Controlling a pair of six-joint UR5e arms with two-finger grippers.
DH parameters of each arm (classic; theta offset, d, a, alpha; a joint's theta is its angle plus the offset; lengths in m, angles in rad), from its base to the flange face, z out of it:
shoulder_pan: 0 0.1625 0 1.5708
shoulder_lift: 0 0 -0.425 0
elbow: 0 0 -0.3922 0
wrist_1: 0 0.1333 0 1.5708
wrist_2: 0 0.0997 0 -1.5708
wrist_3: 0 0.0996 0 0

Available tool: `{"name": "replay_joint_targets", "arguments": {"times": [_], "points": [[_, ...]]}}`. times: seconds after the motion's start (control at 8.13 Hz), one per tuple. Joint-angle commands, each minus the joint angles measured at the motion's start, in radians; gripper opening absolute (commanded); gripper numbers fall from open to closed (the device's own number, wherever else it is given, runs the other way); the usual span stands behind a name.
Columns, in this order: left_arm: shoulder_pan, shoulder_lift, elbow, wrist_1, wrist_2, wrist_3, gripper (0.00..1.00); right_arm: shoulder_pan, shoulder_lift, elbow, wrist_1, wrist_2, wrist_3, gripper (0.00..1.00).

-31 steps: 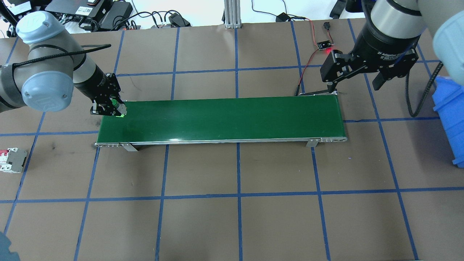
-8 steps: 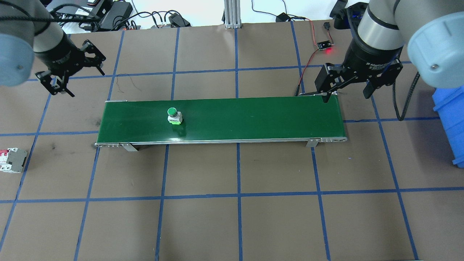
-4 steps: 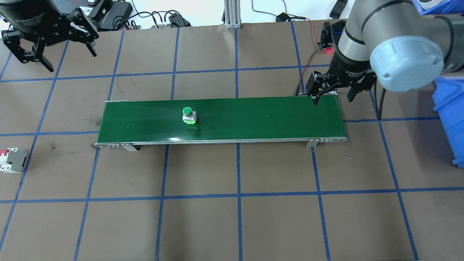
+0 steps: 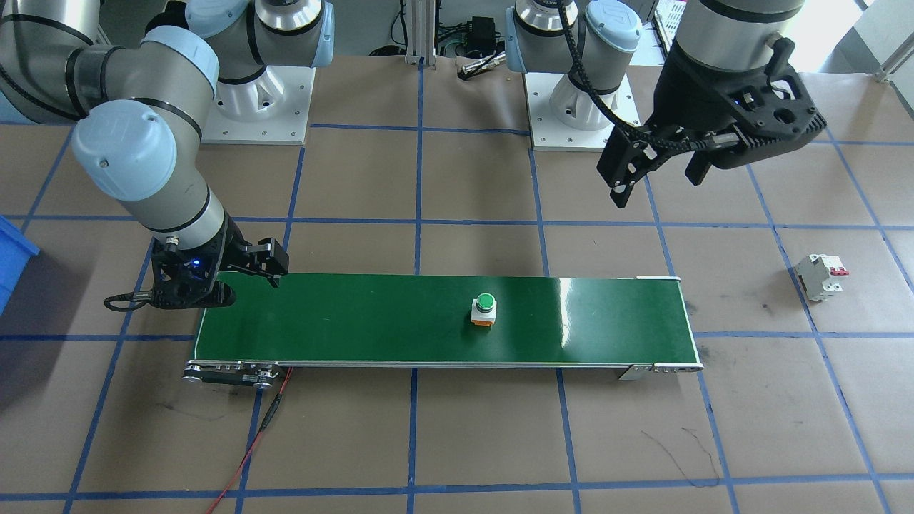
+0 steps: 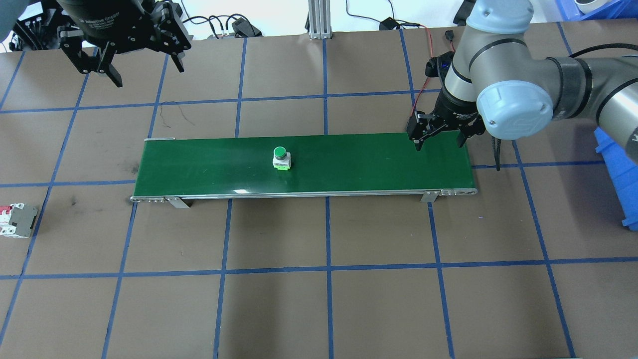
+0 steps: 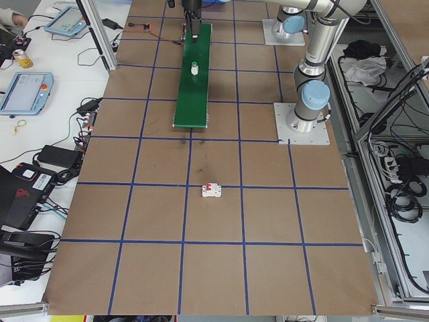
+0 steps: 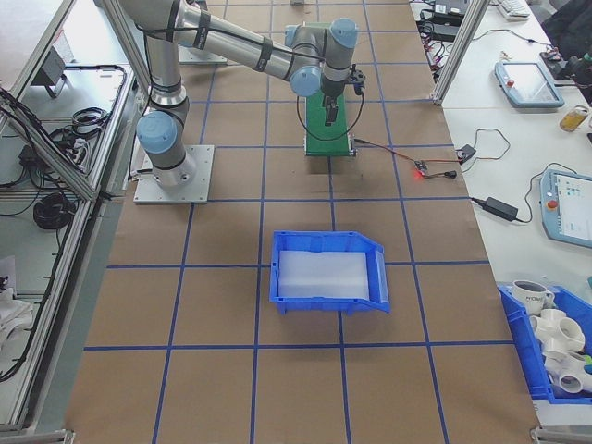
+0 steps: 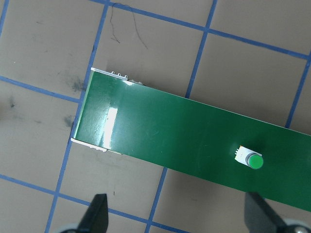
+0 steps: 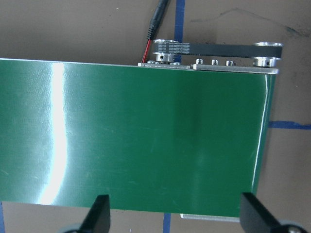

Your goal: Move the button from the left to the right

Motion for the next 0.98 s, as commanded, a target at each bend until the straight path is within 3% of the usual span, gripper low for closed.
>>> {"name": "replay_joint_targets", "arguments": {"times": [0.0, 0.12, 0.37, 0.49, 0.86], "points": [[-0.029, 0.03, -0.001, 0.013, 0.0, 0.021, 1.0, -0.005, 0.033, 0.003, -0.03, 0.008, 0.0, 0.94], [-0.029, 0.05, -0.003, 0.013, 0.0, 0.015, 1.0, -0.014, 0.033, 0.003, -0.026, 0.063, 0.012, 0.94], [-0.027, 0.059, -0.007, 0.013, -0.002, 0.014, 1.0, -0.105, 0.023, 0.005, 0.012, 0.294, 0.013, 0.95], [-0.027, 0.058, -0.009, 0.013, 0.0, 0.018, 1.0, -0.133, 0.021, 0.005, 0.025, 0.335, -0.015, 0.96], [-0.027, 0.058, -0.01, 0.012, 0.0, 0.02, 1.0, -0.135, 0.017, 0.015, 0.031, 0.336, -0.05, 0.96]]}}
